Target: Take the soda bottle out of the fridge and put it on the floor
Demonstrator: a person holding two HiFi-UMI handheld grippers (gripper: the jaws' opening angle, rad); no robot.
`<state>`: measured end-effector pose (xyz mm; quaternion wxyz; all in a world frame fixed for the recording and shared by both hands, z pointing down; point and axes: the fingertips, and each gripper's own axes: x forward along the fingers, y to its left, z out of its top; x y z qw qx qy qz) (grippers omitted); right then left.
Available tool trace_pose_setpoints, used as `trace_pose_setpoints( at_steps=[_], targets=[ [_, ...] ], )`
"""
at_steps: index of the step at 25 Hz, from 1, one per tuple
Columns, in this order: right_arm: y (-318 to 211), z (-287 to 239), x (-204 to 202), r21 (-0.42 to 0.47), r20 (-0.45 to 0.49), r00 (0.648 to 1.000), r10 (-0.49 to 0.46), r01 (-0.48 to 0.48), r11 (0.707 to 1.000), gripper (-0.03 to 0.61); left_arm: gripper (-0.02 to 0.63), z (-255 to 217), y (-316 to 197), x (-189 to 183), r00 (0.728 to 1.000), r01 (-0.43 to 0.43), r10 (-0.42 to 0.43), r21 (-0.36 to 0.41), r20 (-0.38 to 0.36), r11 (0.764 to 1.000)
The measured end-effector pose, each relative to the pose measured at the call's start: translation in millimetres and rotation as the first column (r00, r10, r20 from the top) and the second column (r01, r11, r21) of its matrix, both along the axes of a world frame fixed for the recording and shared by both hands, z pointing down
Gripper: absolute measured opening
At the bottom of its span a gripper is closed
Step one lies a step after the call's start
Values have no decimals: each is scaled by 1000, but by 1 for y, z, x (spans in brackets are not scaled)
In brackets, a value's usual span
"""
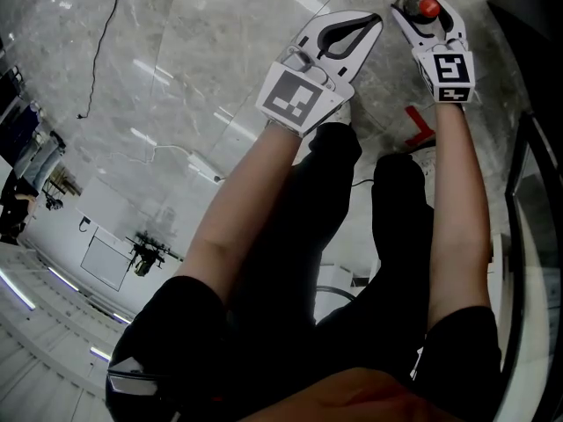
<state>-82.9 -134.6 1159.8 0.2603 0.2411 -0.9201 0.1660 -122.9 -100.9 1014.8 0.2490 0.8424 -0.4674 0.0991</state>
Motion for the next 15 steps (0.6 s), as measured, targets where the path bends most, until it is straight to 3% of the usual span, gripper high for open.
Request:
trace_pose_setpoints(
  at_steps=[6, 11, 15],
  targets=[
    [16, -7, -2, -41, -3, 1000, -13, 13, 999, 319, 5, -7, -2, -1, 1000, 14, -14, -1, -9, 1000],
    [28, -28, -5, -28, -6, 999, -42, 42, 999, 319, 5, -25, 1, 6, 1000, 17, -17, 3, -13, 1000],
    [25, -61, -5, -8, 35, 999, -12, 13, 1000, 319, 5, -45, 4, 12, 1000, 17, -17, 6, -13, 1000]
  ],
)
